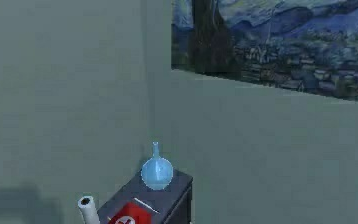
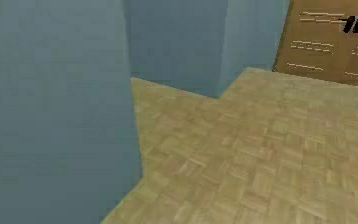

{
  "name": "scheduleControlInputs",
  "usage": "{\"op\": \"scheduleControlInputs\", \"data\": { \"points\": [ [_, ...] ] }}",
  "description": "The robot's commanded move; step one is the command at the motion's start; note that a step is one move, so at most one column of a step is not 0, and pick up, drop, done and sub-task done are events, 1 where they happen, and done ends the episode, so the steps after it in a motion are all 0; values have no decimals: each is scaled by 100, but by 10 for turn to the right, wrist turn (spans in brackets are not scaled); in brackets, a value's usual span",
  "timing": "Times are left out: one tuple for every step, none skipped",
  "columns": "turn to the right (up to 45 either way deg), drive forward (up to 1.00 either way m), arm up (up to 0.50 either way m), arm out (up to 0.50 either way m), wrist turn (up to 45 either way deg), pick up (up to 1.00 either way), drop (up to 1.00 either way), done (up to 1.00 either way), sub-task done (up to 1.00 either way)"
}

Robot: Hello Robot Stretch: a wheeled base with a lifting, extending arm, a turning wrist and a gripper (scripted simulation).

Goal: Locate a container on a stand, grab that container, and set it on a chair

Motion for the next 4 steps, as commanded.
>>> {"op": "scheduleControlInputs", "data": {
  "points": [
    [-450, 0, 0, 0, 0, 0, 0, 0, 0],
    [-450, 0, 0, 0, 0, 0, 0, 0, 0],
    [0, 0, 50, 0, 0, 0, 0, 0, 0],
    [0, 0, 16, 0, 0, 0, 0, 0, 0]
  ]
}}
